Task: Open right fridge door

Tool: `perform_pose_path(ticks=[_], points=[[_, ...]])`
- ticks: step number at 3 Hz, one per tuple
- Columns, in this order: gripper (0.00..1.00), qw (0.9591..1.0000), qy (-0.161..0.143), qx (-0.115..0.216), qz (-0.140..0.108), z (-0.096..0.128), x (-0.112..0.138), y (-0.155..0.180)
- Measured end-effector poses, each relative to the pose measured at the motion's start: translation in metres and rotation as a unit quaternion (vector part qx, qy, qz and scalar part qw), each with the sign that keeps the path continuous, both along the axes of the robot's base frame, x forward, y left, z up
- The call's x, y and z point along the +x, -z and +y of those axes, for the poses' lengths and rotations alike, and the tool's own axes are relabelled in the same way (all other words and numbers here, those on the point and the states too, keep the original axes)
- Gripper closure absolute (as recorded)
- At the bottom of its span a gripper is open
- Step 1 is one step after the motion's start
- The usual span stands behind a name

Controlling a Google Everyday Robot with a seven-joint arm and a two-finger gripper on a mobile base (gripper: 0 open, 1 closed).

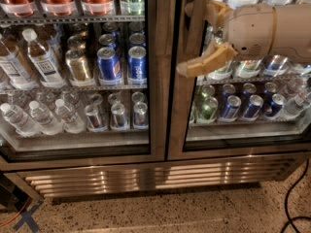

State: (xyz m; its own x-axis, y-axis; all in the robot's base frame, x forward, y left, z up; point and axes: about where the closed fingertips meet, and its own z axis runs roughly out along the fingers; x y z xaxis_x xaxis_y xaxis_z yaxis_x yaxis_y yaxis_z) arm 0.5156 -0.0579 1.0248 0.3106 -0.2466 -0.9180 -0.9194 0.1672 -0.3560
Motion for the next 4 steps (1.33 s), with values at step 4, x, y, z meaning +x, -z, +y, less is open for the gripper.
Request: perform_pose_path(ticks=[4], points=[[0.32,0.9996,-0.02,0.017,0.011,-0.0006,0.0113,-0.0004]])
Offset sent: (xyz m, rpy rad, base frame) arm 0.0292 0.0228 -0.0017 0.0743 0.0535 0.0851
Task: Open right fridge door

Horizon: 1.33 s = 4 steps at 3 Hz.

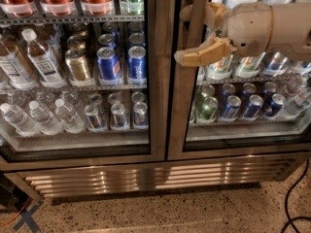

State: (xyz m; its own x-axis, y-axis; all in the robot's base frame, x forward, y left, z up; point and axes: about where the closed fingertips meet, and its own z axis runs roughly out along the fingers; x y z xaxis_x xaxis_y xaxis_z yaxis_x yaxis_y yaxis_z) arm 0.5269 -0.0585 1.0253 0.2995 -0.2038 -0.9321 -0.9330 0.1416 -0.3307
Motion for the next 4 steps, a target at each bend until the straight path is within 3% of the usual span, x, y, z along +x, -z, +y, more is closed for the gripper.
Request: perform_pose_path(ticks=[1,4], points=[[0.25,0.9999,-0.009,0.005,0.006,0.0003,0.0024,0.0008],[0.91,0.9998,-0.016,0.007,0.009,0.0009,0.0034,0.0019]])
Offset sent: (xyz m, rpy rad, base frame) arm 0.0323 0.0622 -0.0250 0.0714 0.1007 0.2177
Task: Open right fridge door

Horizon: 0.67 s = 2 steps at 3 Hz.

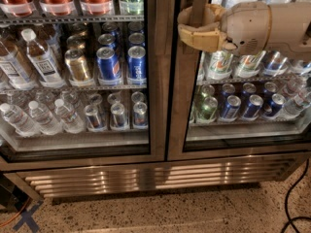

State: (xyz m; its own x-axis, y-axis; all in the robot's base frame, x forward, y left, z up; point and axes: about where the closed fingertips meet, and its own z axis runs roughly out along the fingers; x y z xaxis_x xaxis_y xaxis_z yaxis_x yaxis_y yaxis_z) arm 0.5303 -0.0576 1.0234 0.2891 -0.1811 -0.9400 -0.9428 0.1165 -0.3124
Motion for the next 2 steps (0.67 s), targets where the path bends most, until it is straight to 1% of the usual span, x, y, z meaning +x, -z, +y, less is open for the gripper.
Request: perform_pose_path(ticks=[1,2], points=[[1.0,1.0,0.0,0.0,0.0,-0.0004,0.0,-0.0004],[1.0,1.0,0.0,0.0,0.0,-0.0085,0.0006,-0.0054]])
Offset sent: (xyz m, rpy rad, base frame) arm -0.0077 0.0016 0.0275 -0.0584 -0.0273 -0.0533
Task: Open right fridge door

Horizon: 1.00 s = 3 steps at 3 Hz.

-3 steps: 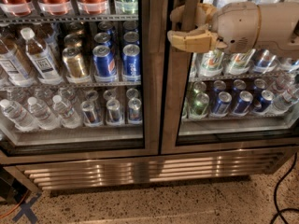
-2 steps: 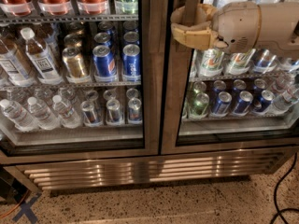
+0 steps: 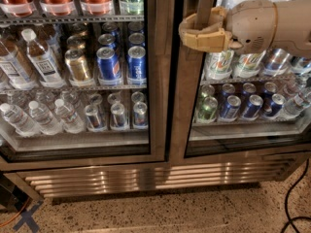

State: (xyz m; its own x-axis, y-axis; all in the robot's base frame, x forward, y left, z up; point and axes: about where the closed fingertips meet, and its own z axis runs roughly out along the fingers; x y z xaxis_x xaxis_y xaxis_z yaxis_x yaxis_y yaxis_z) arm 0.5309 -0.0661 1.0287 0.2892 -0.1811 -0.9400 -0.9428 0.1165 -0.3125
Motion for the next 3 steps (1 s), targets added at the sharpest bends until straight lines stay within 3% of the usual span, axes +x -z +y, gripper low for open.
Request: perform_pose_path(ticks=[3], points=[[1.0,0.9998,0.02,-0.005,0.002,0.001,-0.021,-0.004]])
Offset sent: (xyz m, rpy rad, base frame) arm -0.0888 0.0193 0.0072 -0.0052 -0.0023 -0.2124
